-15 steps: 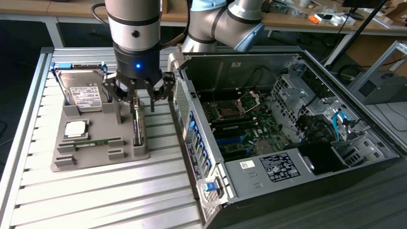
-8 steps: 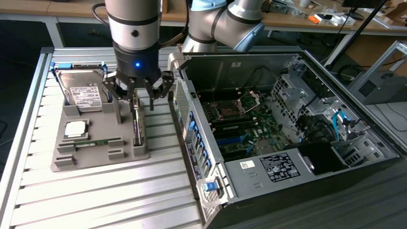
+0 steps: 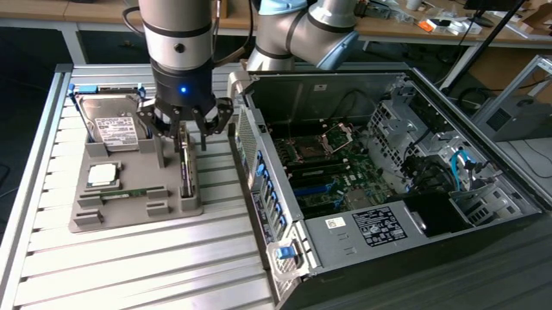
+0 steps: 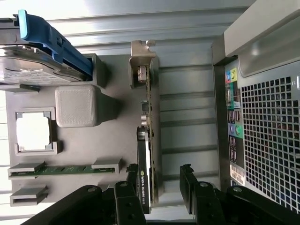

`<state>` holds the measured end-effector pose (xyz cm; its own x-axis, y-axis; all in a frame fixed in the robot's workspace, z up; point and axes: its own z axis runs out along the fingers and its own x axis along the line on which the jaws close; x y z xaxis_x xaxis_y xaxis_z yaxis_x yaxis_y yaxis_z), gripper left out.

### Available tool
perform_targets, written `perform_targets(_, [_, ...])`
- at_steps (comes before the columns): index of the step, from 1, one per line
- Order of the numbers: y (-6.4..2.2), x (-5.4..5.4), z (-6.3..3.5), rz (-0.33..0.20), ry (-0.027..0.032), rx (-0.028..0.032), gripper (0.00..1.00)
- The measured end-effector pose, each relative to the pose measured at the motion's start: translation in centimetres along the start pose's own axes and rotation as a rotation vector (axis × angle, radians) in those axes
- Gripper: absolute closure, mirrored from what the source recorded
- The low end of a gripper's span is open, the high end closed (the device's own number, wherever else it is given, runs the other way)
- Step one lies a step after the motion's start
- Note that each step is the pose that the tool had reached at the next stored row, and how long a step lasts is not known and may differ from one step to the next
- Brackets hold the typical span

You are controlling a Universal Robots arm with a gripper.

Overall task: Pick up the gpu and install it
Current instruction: 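Pick up the gpu and move the gpu toward the slot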

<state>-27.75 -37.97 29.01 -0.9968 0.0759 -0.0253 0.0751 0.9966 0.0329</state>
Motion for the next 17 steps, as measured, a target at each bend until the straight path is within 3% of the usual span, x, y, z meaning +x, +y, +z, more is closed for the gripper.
perform_targets(17, [0.05, 0.0, 1.16, 0.0, 0.0, 0.0007, 0.52])
